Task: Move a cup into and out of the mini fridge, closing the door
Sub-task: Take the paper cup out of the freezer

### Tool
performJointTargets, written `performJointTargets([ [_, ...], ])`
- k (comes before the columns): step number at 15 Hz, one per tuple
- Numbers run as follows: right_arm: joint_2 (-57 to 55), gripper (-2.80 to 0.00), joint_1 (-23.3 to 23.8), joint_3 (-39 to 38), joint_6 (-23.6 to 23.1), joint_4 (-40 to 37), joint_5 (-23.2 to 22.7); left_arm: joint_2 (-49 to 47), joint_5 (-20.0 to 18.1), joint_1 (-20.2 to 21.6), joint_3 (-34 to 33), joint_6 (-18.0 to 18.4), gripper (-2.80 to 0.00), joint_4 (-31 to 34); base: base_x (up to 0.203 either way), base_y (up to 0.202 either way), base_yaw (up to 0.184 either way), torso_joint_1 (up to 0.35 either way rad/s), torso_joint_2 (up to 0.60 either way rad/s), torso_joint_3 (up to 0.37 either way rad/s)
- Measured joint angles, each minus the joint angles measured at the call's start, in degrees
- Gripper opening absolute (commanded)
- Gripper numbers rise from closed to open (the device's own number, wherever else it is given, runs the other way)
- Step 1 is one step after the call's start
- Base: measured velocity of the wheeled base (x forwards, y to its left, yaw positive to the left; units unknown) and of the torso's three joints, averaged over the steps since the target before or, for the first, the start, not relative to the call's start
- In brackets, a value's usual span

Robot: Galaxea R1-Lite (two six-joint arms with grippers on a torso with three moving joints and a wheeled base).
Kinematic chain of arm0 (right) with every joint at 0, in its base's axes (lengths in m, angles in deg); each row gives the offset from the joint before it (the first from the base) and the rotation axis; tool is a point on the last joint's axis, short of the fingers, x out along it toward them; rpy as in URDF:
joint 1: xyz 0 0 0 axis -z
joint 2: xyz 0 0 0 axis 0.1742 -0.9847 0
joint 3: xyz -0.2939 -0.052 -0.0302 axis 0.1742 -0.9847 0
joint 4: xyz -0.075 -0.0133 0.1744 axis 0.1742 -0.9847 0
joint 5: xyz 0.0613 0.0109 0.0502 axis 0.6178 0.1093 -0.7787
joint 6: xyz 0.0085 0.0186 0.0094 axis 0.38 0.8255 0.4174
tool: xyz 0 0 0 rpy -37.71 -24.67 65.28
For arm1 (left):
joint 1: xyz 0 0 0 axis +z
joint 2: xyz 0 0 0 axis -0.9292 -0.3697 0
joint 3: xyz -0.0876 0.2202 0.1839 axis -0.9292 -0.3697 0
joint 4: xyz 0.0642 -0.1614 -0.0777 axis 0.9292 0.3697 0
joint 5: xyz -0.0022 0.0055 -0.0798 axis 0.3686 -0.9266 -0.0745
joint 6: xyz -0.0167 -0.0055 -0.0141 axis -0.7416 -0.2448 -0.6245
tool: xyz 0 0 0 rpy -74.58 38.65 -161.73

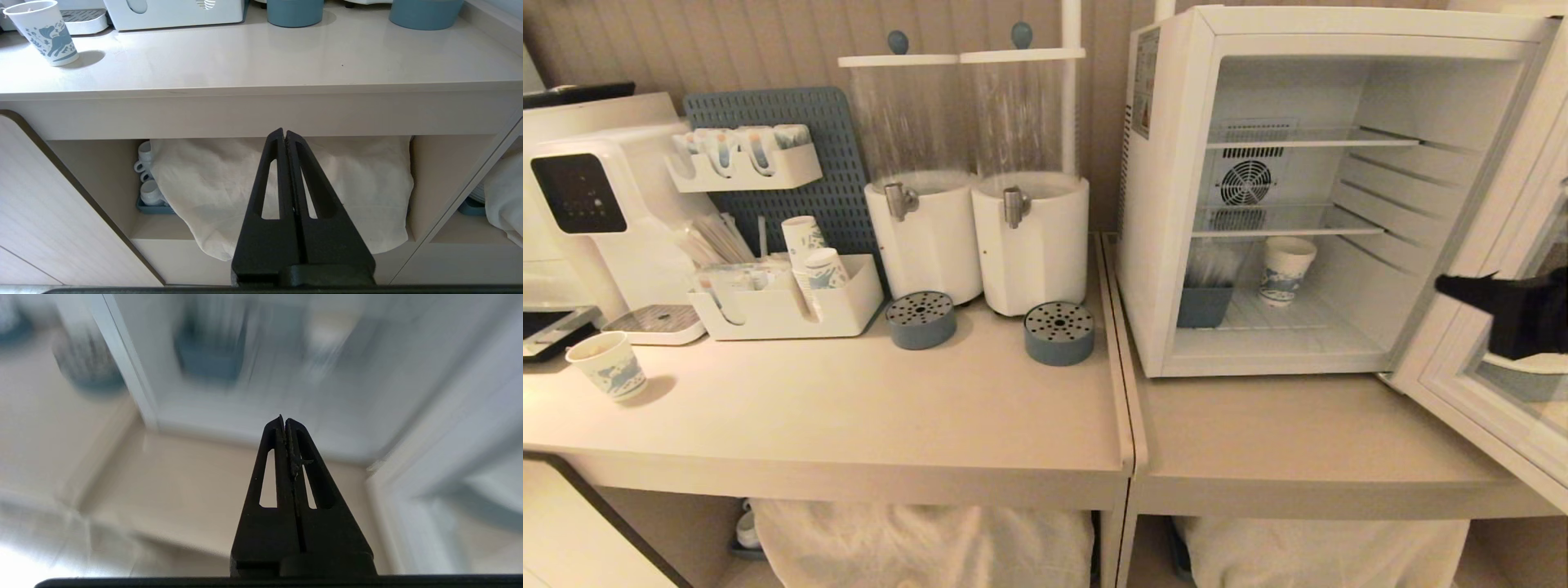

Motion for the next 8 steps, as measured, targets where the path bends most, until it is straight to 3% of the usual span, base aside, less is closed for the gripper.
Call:
performJointTargets([
  [4, -14.9, -2.80, 1.1, -3.7, -0.6, 7.0, -3.1, 0.0, 0.0, 0.0, 0.0, -0.1, -2.80, 0.0, 0.000, 0.000, 0.000, 0.000, 0.00, 0.000],
  [8, -26.0, -2.80, 1.7, -9.0, -1.0, 23.1, -3.7, 0.0, 0.0, 0.0, 0.0, -0.2, -2.80, 0.0, 0.000, 0.000, 0.000, 0.000, 0.00, 0.000],
])
